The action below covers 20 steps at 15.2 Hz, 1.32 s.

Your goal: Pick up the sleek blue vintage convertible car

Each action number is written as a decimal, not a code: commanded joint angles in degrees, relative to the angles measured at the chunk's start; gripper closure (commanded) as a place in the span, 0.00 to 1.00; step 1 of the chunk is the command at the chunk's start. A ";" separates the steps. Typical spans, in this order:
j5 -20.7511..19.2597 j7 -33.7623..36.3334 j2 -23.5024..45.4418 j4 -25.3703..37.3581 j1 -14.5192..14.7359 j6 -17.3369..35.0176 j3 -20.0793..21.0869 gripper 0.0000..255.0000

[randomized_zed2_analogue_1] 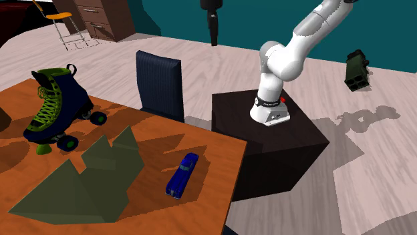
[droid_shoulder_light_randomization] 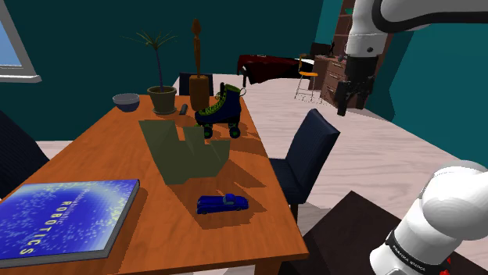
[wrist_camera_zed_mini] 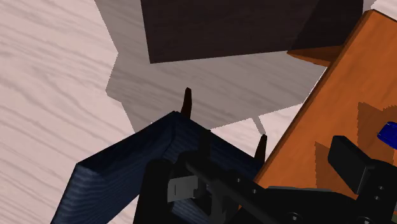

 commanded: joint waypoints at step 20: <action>0.69 -5.05 22.45 -6.02 10.80 34.74 10.35 0.00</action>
